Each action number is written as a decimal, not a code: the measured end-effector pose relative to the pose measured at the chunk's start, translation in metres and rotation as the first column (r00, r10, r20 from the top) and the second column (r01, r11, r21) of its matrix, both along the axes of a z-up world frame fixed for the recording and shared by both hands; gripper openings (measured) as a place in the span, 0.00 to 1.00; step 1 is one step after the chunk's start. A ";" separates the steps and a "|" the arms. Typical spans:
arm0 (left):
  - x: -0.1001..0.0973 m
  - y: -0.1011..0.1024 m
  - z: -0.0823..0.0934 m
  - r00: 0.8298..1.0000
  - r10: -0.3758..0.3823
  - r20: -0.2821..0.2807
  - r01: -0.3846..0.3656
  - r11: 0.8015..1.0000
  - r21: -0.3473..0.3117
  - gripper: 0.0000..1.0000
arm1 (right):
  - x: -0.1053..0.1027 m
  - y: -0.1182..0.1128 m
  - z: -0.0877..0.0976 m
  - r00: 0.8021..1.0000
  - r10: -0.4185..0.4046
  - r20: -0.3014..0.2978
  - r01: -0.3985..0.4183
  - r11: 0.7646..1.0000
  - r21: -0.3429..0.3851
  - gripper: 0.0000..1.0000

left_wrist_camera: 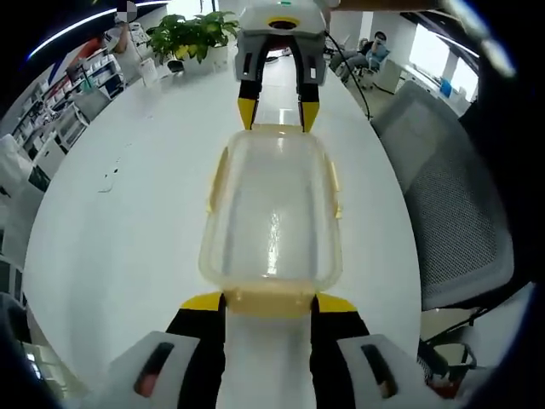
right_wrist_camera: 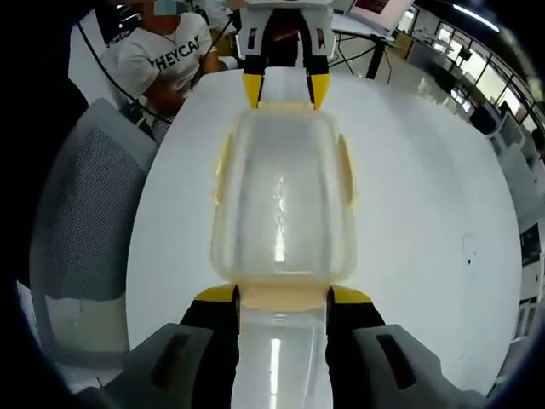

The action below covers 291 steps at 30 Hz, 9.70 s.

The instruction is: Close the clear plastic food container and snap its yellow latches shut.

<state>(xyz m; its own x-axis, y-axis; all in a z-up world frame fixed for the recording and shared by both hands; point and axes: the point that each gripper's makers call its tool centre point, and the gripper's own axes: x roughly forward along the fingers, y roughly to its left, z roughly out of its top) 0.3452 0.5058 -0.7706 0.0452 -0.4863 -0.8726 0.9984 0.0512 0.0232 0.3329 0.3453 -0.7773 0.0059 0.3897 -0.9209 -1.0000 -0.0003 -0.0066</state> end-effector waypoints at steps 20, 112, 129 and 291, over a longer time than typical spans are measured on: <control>-0.005 -0.045 0.006 1.000 0.008 0.006 -0.008 1.000 0.004 0.33 | -0.005 -0.046 0.002 1.000 -0.004 0.002 0.004 1.000 -0.009 0.36; -0.013 -0.202 -0.015 0.999 -0.034 -0.011 0.034 0.999 0.019 0.33 | -0.023 -0.203 -0.009 0.998 -0.058 0.008 0.058 0.998 -0.024 0.36; -0.014 -0.201 -0.020 0.998 -0.067 0.002 0.067 0.997 0.039 0.33 | -0.022 -0.201 -0.013 0.998 -0.062 0.022 0.062 0.998 -0.006 0.37; -0.022 -0.274 0.017 0.947 0.314 0.075 -0.291 0.930 -0.223 0.19 | 0.000 -0.126 0.016 0.918 -0.392 -0.053 0.395 0.899 0.191 0.25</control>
